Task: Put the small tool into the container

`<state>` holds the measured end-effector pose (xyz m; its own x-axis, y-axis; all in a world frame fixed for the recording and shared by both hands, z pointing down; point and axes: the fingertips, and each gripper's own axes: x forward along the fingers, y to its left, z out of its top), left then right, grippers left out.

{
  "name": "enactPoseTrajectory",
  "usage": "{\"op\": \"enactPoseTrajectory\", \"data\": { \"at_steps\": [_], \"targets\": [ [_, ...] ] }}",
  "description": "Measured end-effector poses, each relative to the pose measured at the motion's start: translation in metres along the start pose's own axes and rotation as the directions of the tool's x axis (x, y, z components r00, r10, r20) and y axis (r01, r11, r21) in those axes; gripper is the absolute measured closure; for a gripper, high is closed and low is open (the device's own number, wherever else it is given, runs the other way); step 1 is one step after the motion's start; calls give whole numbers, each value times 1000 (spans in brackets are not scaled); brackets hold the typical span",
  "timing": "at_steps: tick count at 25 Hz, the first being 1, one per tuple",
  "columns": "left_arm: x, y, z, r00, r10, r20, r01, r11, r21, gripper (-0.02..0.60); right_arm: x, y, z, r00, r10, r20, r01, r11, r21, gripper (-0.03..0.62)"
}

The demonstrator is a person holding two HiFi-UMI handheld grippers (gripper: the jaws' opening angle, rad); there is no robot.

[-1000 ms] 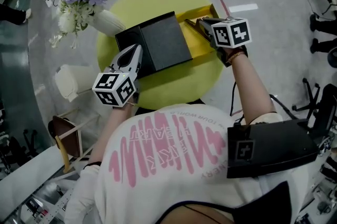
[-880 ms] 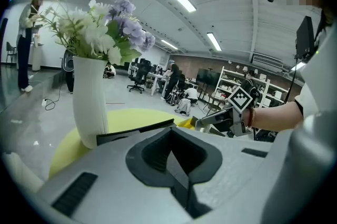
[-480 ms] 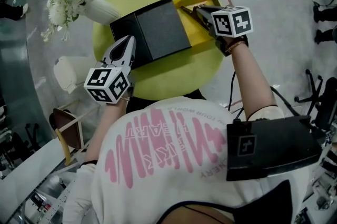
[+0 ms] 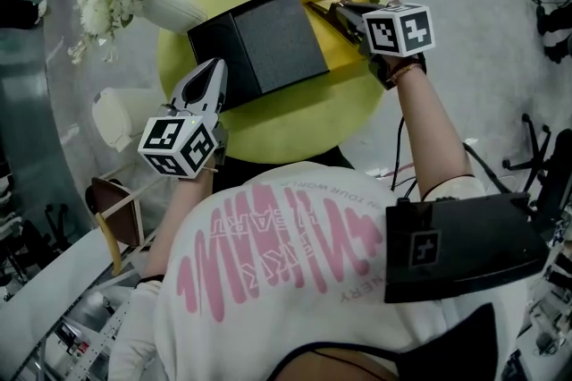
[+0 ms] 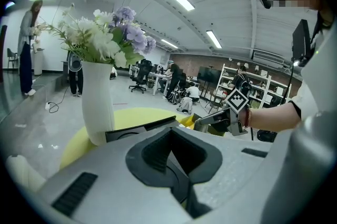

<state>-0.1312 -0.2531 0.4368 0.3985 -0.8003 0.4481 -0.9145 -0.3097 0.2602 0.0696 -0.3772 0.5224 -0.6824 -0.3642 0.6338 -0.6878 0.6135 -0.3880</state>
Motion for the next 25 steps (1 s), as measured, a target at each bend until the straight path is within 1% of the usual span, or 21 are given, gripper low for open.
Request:
{"op": "enactPoseTrajectory", "data": {
  "at_steps": [14,21,25],
  "targets": [
    [-14,12,3,999,5,34,-4,1000,-20,574,11,7,-10,998,-4,-63,6,1000,25,580],
    [-11,18,6,999,9,47,-7,999,-33,574,14,6,-17,995,-11,-100,14,1000,26,580],
    [-9,19,5,999,11,49,-9,999,-42,574,13,5,-18,995,-15,-103,18,1000,25,580]
  ]
}}
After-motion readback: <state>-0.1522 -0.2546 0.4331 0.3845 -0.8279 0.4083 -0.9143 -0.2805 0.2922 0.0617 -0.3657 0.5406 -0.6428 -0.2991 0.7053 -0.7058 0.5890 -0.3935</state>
